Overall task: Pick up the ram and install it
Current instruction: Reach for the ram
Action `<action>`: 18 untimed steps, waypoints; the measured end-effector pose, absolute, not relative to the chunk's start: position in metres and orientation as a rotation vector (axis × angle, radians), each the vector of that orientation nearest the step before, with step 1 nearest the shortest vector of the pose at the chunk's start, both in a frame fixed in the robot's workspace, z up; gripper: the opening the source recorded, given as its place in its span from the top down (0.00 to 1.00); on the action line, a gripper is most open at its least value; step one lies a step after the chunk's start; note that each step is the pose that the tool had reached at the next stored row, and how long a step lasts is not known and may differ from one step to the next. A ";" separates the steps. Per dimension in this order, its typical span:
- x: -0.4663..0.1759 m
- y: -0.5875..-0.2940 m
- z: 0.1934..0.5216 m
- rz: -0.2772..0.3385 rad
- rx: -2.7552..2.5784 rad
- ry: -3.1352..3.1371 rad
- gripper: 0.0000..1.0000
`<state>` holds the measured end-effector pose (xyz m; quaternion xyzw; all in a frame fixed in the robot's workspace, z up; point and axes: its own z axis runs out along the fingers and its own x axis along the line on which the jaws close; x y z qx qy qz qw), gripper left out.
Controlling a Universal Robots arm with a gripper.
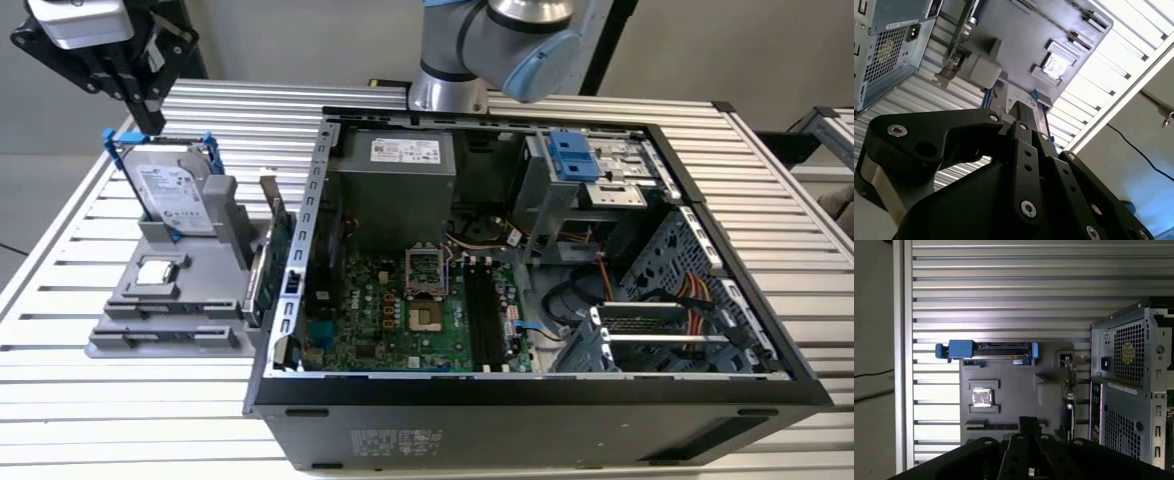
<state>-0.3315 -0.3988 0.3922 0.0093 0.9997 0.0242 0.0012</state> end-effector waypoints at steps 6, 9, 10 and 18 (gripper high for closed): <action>-0.342 -0.399 0.392 0.076 0.024 3.138 1.00; -0.346 -0.399 0.392 0.076 0.021 3.138 1.00; -0.347 -0.399 0.392 0.076 0.020 3.138 1.00; -0.349 -0.399 0.392 0.076 0.014 3.138 1.00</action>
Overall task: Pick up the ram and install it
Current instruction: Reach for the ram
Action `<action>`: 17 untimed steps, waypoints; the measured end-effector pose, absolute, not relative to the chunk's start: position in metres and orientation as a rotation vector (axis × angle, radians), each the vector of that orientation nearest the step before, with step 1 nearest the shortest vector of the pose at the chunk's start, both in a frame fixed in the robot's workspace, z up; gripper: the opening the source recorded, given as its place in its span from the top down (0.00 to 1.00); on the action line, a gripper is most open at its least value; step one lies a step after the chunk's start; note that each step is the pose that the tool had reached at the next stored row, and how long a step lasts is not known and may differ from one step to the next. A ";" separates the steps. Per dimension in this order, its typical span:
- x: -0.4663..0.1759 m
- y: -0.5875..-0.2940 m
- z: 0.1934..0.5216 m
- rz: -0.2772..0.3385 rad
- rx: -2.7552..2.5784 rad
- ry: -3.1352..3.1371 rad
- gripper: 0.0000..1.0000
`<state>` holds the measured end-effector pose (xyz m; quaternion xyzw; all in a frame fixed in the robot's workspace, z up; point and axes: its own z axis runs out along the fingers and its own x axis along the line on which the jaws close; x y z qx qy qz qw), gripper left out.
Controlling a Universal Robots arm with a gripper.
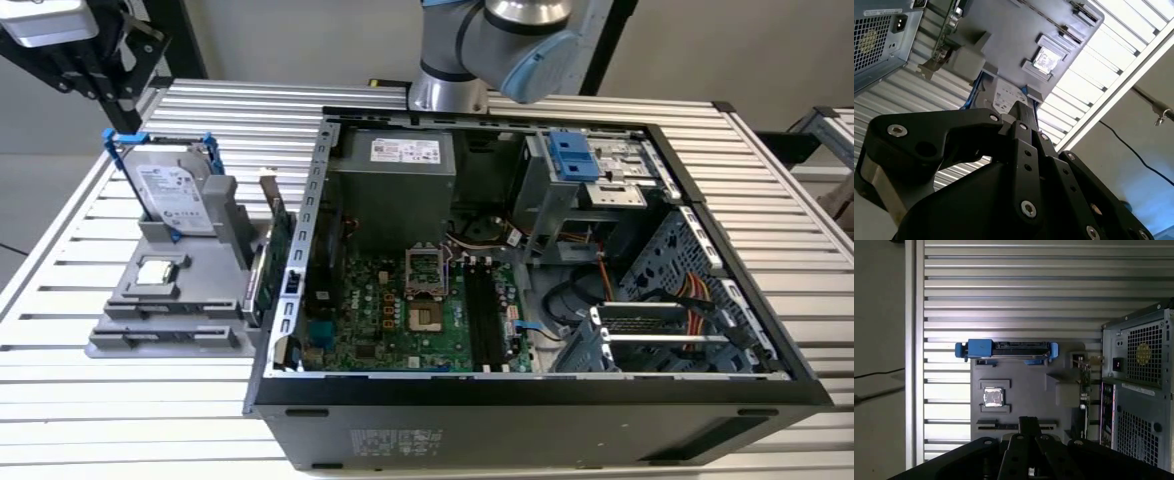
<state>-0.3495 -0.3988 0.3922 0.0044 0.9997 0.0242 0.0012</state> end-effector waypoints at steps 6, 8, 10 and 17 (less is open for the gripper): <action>-0.349 -0.402 0.392 0.076 0.014 3.138 1.00; -0.349 -0.403 0.392 0.076 0.014 3.138 1.00; -0.349 -0.405 0.392 0.076 0.014 3.138 1.00; -0.349 -0.412 0.392 0.076 0.014 3.138 1.00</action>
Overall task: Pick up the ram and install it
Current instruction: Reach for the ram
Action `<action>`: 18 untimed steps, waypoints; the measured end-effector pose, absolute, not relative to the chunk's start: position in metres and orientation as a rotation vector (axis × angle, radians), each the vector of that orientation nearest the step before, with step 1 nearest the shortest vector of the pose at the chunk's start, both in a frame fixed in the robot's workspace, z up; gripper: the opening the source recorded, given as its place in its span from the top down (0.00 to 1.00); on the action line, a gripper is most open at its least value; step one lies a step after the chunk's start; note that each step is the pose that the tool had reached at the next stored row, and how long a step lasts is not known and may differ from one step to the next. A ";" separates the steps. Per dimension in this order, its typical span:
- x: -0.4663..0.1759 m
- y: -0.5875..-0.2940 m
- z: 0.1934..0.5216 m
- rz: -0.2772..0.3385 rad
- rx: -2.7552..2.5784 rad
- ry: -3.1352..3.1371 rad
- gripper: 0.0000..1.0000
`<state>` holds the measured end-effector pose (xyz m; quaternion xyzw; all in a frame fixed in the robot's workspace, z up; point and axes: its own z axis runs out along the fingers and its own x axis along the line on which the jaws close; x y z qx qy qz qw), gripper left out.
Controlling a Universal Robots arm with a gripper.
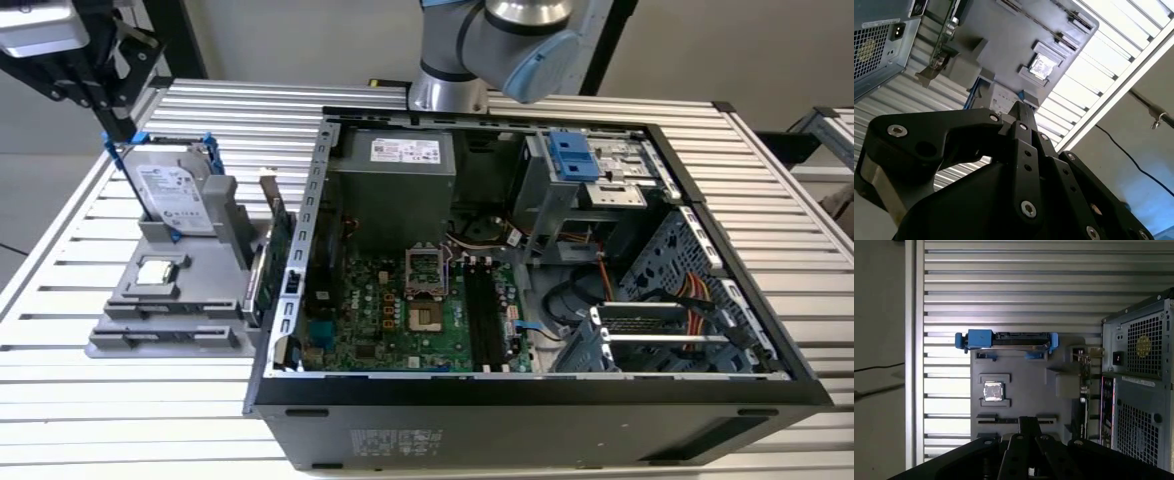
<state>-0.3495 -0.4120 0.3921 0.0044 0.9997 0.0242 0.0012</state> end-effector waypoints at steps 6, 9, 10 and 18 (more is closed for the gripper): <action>-0.349 -0.420 0.392 0.076 0.014 3.138 1.00; -0.349 -0.424 0.392 0.076 0.014 3.138 1.00; -0.349 -0.425 0.392 0.076 0.014 3.138 1.00; -0.349 -0.436 0.392 0.076 0.013 3.138 1.00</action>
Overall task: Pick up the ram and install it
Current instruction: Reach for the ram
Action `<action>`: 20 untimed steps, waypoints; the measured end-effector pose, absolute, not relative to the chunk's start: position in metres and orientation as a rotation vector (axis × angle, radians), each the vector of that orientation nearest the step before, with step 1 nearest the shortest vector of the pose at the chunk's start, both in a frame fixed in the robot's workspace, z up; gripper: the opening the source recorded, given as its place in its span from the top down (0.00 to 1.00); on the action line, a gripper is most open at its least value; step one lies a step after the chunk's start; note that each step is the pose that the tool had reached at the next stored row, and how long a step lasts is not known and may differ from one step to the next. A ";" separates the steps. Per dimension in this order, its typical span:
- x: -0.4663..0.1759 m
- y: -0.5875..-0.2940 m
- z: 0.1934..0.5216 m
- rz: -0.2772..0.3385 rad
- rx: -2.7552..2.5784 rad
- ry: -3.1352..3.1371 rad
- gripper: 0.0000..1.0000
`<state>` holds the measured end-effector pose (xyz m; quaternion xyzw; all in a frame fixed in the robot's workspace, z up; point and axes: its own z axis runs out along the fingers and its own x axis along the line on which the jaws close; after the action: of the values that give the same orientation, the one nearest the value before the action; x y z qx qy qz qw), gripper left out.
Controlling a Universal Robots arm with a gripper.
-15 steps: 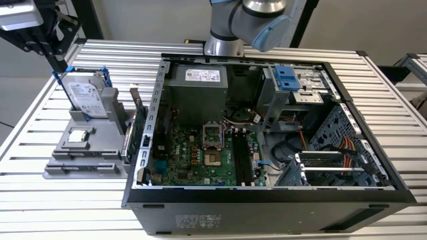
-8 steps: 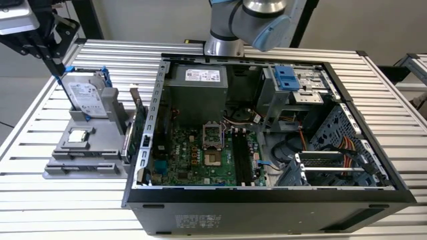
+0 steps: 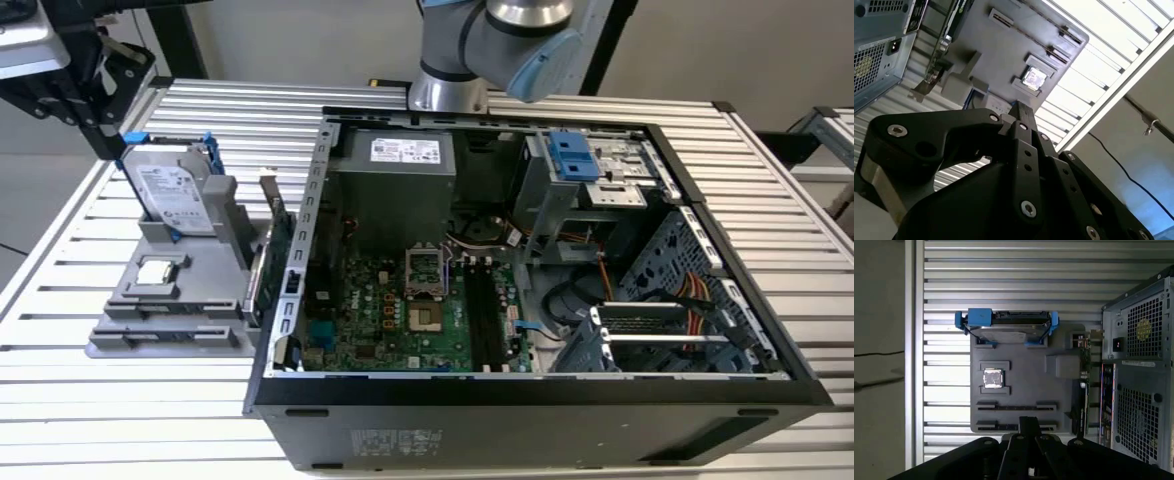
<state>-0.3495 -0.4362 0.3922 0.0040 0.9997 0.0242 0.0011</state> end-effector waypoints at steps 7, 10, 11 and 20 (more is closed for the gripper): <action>-0.349 -0.447 0.392 0.076 0.011 3.138 1.00; -0.350 -0.451 0.392 0.076 0.011 3.138 1.00; -0.350 -0.453 0.392 0.076 0.010 3.138 1.00; -0.349 -0.466 0.392 0.077 0.009 3.138 1.00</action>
<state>-0.3495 -0.4664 0.3922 0.0029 0.9997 0.0246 0.0011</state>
